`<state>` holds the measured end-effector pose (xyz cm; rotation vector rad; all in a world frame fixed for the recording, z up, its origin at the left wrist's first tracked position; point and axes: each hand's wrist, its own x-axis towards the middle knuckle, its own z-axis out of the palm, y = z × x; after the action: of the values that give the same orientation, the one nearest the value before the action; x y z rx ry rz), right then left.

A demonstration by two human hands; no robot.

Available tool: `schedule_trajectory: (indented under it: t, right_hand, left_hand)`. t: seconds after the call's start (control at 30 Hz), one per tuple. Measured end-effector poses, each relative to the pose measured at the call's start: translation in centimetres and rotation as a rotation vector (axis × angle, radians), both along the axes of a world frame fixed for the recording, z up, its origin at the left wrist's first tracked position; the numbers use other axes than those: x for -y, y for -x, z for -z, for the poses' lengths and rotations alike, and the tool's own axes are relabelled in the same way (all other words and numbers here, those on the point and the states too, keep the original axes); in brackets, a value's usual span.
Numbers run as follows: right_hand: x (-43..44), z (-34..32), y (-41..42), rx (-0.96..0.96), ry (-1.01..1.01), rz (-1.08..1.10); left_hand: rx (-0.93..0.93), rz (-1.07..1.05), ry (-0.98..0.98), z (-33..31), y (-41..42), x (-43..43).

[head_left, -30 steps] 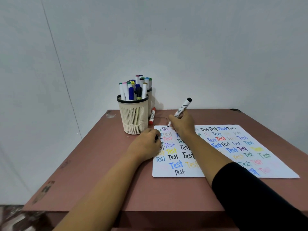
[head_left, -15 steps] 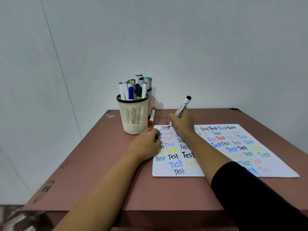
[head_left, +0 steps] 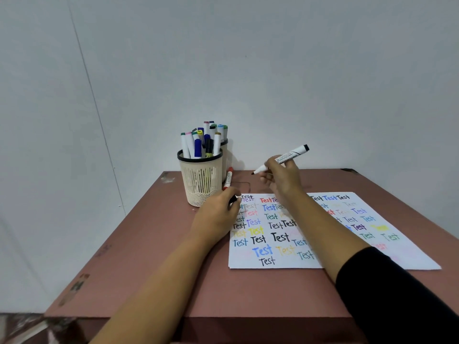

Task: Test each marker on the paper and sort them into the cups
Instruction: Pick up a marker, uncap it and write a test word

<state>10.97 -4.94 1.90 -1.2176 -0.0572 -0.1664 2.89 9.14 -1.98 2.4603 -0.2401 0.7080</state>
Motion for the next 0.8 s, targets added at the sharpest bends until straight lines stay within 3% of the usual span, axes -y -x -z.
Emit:
schedule_trajectory:
  t: [0.23,0.43,0.8]
  right_hand:
    - [2.7,-0.8,2.0,0.012,0.044,-0.112]
    - [3.5,1.0,3.9,-0.001,0.064,-0.190]
    - [2.7,2.3,5.1,0.050,0.227,-0.246]
  left_hand:
    - [-0.122,0.085,0.021,0.2,-0.1,0.4]
    - [-0.109,0.101,-0.050,0.2,-0.2,0.2]
    - [-0.103,0.097,0.047,0.0,0.3,0.2]
